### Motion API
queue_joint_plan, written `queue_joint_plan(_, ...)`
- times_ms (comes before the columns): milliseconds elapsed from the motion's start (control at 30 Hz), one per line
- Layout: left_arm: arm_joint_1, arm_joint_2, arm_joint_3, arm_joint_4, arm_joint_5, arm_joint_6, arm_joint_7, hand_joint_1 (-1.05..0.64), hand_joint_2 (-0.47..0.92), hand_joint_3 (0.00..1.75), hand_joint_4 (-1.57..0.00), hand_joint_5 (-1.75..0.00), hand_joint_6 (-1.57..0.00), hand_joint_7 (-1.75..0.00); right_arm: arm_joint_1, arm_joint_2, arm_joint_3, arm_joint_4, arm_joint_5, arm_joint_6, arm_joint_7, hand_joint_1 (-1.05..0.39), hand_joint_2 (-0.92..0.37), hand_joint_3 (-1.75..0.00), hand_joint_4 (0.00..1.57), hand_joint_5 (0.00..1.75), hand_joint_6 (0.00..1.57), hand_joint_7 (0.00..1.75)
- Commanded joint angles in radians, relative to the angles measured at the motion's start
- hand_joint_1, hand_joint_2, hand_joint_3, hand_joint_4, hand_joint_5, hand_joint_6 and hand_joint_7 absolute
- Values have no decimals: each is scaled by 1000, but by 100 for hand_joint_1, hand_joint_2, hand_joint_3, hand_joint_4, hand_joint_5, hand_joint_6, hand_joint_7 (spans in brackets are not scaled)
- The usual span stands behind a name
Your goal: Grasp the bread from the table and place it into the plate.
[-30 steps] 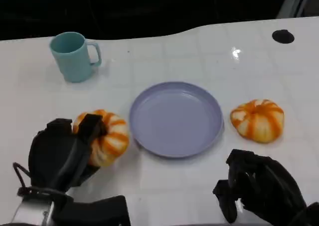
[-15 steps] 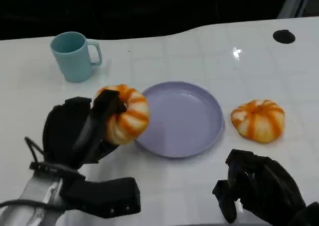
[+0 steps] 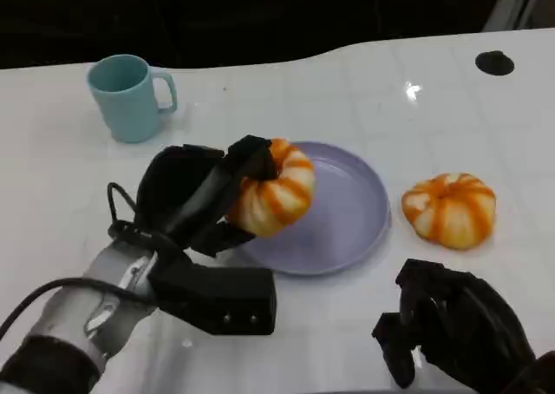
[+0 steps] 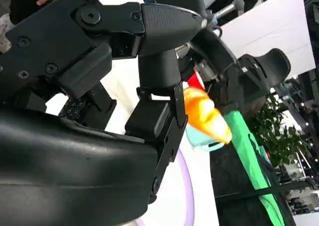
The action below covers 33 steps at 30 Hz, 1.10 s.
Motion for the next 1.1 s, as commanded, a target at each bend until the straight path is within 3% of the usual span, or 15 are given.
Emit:
queue_joint_plan(33,-67,-30,-22,111,-10,-20,-1,-23,46,103,-93,-175,-76,-164,4,-13,-4,-6,9,-5,4,-93,-53,-76,121,157,104,141)
queue_joint_plan(233,-145,-76,-60,240,11,0,17,-24,41,109,-92,-175,-70,-174,2,-13,-8,-1,12,-3,9,-92,-53,-76,121,157,104,140)
queue_joint_plan(500,-216,-116,-61,384,-27,-14,7,-21,52,98,-89,-175,-68,-170,-9,-13,-11,15,11,-11,16,-93,-53,-75,121,157,105,142)
queue_joint_plan(567,-225,-123,-50,405,-53,-18,-26,-21,59,87,-83,-175,-72,-145,-8,-13,-10,10,9,-7,11,-94,-54,-75,122,156,105,142)
queue_joint_plan(600,-228,-124,-48,410,-63,-17,-41,-23,68,74,-74,-156,-72,-108,-7,-13,-9,7,9,-5,9,-93,-54,-76,122,156,105,142)
queue_joint_plan(667,-237,-121,-55,418,-68,-17,-64,-25,76,61,-65,-140,-71,-76,-5,-13,-10,4,11,-2,8,-93,-53,-76,122,156,105,142)
queue_joint_plan(767,-252,-108,-82,423,-42,-10,-97,-38,89,35,-51,-78,-54,-23,-6,-13,-9,7,10,-8,14,-94,-53,-77,122,156,105,142)
queue_joint_plan(867,-254,-102,-89,412,-44,7,-149,-62,92,34,-32,-53,-34,-4,-5,-11,-9,7,12,-10,16,-94,-53,-77,123,156,106,142)
queue_joint_plan(1000,-243,-90,-103,374,-33,39,-192,-77,92,41,-14,-42,-18,0,-4,-13,-9,5,14,-6,18,-94,-53,-77,123,155,106,143)
queue_joint_plan(1100,-233,-73,-121,332,-16,72,-235,-93,92,59,-1,-26,-9,-1,-2,-15,-8,-2,13,8,12,-95,-53,-75,123,155,106,142)
